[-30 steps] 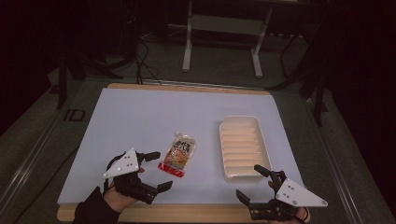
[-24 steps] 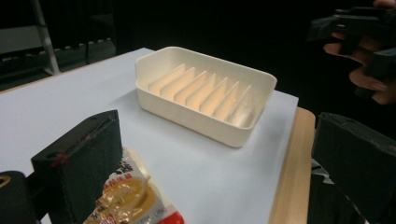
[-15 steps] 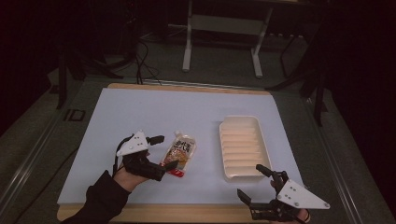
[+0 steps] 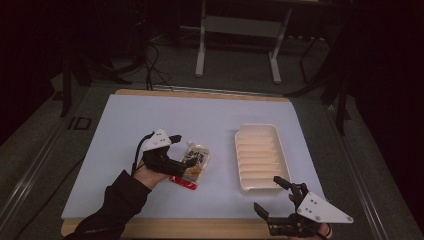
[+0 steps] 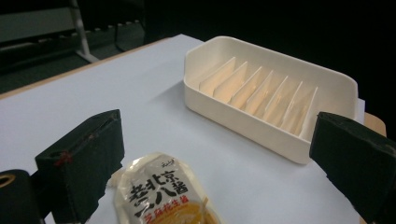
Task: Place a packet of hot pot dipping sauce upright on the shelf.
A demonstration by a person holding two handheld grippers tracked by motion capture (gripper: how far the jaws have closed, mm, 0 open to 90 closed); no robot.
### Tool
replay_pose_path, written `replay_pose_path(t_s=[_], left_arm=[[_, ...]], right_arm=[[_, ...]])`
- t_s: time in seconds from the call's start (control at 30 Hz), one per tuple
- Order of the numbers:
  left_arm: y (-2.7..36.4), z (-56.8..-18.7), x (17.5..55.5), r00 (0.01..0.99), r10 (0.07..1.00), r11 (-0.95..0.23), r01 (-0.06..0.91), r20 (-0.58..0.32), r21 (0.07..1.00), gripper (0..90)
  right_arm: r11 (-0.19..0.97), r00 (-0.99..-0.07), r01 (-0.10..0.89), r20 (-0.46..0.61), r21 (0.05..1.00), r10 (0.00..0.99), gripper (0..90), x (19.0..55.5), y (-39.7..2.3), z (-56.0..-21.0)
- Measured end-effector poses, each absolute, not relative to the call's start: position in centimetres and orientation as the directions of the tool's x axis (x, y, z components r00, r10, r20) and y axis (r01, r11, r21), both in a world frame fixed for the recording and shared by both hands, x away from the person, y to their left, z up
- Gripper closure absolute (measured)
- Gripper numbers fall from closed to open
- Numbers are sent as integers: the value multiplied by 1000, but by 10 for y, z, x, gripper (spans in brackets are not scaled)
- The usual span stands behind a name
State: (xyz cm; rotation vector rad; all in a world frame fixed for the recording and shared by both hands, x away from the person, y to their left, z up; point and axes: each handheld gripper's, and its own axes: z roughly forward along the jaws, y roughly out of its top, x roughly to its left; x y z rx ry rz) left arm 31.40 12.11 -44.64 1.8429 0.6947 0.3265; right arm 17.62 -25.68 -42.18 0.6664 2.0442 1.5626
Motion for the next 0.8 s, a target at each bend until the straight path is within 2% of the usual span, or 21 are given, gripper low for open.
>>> replay_pose_path(t_s=[0.43, 0.63, 0.73, 0.8], left_arm=[[105, -475, 348, 740, 664, -268, 373, -111, 888, 64], [105, -492, 358, 721, 687, -301, 393, -88, 869, 164], [107, -497, 361, 716, 691, -293, 404, -100, 867, 252], [110, -504, 367, 700, 705, -293, 433, -114, 852, 252]], right_arm=[[226, -770, 99, -69, 969, 635, 98, 178, -258, -424], [223, -772, 108, -59, 969, 632, 98, 179, -258, -425], [224, -773, 110, -58, 968, 631, 98, 179, -258, -426], [224, -774, 112, -56, 968, 631, 98, 179, -258, -426]])
